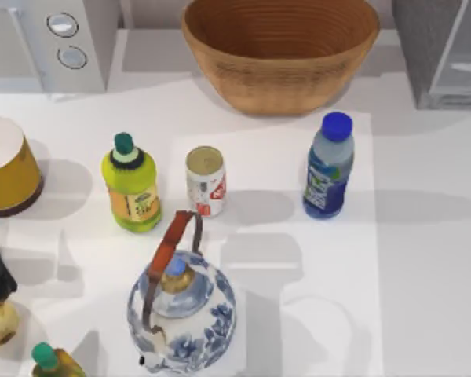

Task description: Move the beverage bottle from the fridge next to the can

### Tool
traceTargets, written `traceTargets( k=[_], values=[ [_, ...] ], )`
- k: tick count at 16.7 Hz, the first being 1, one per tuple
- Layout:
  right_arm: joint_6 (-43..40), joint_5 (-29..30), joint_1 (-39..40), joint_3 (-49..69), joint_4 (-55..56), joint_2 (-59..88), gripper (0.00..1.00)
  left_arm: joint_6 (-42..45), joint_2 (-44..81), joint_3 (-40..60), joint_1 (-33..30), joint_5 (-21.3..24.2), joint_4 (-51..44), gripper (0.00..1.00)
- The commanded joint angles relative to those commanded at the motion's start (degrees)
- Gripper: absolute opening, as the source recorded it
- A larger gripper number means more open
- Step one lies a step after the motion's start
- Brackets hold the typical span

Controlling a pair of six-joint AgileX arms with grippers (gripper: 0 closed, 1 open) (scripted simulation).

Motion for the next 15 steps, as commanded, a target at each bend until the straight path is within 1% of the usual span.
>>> traceTargets(
  k=[2,5,7,12,15],
  values=[
    [7.55,1.19,5.2,-0.18,7.18,-0.18,1.0,0.0,0.0,0.0,0.0,0.0,0.0,1.0],
    [14.28,2.45,10.54,-0.41,13.79,-0.44,1.0,0.0,0.0,0.0,0.0,0.0,0.0,1.0],
    [15.73,2.74,11.78,-0.47,15.21,-0.5,1.0,0.0,0.0,0.0,0.0,0.0,0.0,1.0],
    [15.71,2.74,11.23,-0.9,15.43,-0.8,1.0,0.0,0.0,0.0,0.0,0.0,0.0,1.0],
    [18.78,6.01,14.7,-2.1,16.99,-1.5,1.0,0.0,0.0,0.0,0.0,0.0,0.0,1.0]
  ],
)
